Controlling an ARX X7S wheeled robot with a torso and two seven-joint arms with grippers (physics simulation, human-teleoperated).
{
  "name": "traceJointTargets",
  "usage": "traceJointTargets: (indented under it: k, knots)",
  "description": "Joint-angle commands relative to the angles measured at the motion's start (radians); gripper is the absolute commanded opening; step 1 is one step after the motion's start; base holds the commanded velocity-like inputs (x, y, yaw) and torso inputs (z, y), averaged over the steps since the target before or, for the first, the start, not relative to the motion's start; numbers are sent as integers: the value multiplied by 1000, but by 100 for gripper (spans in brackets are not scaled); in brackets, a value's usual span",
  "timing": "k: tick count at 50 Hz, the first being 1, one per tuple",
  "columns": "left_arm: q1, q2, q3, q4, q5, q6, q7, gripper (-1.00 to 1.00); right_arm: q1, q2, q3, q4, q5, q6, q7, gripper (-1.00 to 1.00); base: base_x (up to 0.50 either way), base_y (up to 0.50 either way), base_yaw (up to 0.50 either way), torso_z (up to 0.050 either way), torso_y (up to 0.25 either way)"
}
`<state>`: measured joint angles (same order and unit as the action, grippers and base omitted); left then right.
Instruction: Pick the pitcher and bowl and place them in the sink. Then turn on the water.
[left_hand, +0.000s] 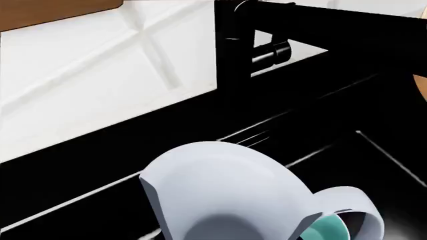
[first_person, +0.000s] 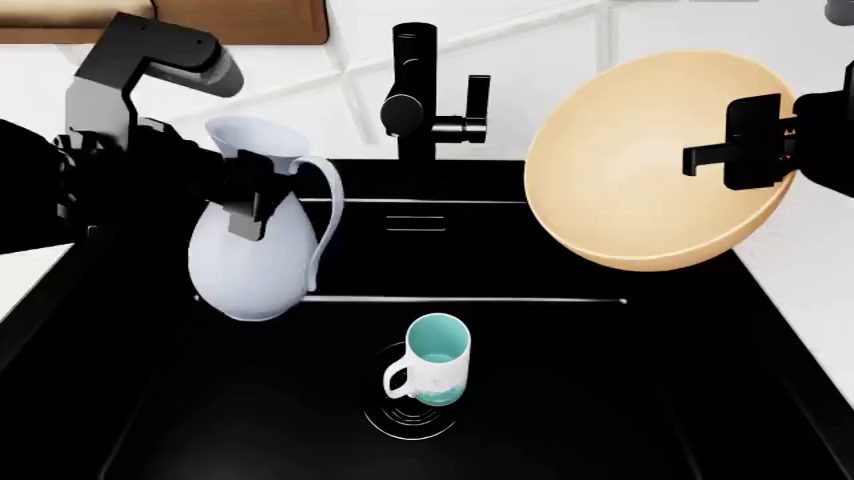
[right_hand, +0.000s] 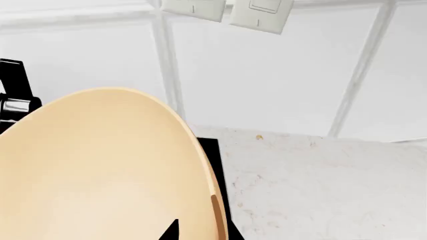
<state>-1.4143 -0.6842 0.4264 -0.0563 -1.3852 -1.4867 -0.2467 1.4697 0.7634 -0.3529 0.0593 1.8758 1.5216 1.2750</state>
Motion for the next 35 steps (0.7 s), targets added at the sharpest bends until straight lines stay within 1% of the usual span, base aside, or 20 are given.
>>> traceJointTargets:
  k: [1, 7, 14, 20, 26, 35]
  knots:
    - [-39, 40, 233, -26, 150, 36, 225, -100, 11, 22, -48, -11, -15, -7, -45, -100, 0, 0, 0, 0, 0]
    - [-48, 59, 357, -49, 240, 86, 342, -100, -3, 34, -62, -25, -14, -23, -53, -100, 0, 0, 0, 2, 2]
    - [-46, 72, 447, -69, 294, 117, 423, -100, -16, 51, -77, -41, 9, -45, -37, -100, 0, 0, 0, 0, 0]
    - [-9, 63, 494, -67, 306, 120, 446, -100, -23, 54, -88, -47, 8, -59, -42, -100, 0, 0, 0, 0, 2]
    - [-18, 53, 536, -62, 307, 95, 485, -100, -32, 58, -95, -54, 0, -68, -57, -100, 0, 0, 0, 0, 0]
    - [1, 51, 578, -70, 320, 101, 505, -100, -43, 63, -107, -62, -7, -80, -78, -100, 0, 0, 0, 0, 1]
